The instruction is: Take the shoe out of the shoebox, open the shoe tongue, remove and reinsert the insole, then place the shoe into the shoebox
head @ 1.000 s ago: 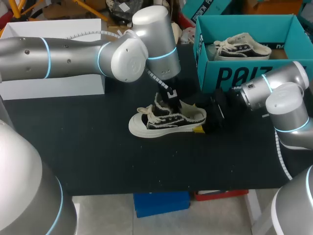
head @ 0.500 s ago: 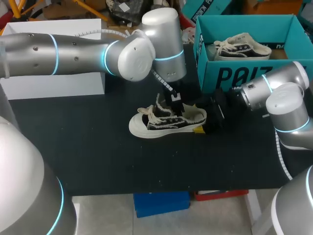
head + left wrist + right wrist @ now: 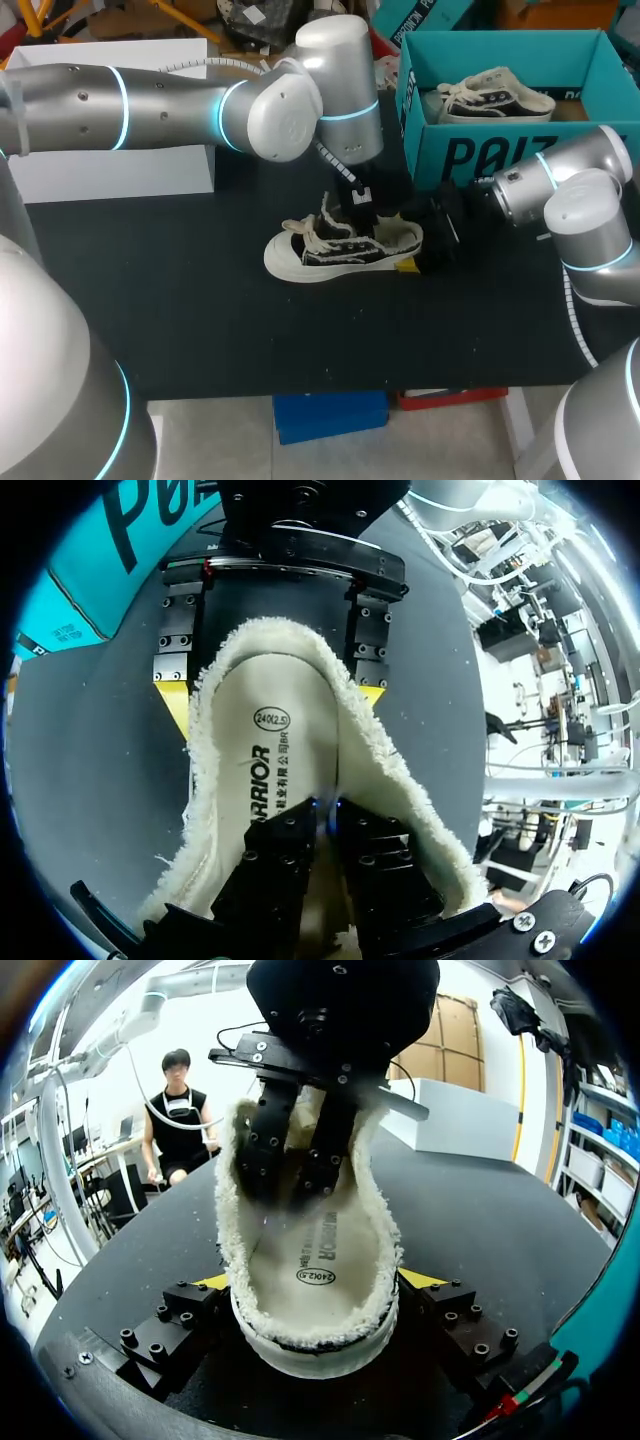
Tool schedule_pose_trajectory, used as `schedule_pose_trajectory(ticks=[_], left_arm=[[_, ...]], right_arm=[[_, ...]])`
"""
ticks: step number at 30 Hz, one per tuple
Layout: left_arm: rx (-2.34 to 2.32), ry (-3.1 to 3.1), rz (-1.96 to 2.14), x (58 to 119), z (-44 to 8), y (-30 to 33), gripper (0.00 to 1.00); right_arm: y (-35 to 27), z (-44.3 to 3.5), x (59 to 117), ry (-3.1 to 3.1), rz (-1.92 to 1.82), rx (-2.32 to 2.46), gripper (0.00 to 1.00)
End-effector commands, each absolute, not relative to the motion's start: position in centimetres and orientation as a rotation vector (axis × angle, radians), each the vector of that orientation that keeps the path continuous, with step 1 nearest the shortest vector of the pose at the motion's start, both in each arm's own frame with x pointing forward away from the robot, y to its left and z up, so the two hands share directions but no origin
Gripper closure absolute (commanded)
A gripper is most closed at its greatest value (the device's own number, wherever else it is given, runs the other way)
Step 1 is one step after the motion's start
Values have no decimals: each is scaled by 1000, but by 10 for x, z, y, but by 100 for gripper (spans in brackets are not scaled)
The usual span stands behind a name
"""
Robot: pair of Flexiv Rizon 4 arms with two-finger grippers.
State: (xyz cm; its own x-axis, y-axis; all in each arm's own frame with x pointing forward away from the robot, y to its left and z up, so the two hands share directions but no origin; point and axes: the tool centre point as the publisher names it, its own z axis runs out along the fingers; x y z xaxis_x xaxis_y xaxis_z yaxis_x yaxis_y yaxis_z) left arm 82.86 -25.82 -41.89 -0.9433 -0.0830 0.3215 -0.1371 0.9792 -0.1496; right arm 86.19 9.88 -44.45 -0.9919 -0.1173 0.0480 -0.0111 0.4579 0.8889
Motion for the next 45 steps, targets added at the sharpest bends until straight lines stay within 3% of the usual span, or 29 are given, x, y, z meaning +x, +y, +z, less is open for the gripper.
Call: schedule_pose_trajectory(ticks=[1, 28, 42, 45], left_arm=[[160, -2848, 229, 823, -428, -262, 56], [218, -3528, -106, 846, -455, -249, 55], [377, -3942, -52, 865, -465, -241, 65], [406, -3986, -48, 870, -465, -239, 62]], right_arm=[[101, -443, 863, -2593, -1577, 113, 100], [101, -443, 863, -2593, -1577, 113, 100], [101, -443, 863, -2593, -1577, 113, 100], [101, -443, 863, -2593, -1577, 113, 100]])
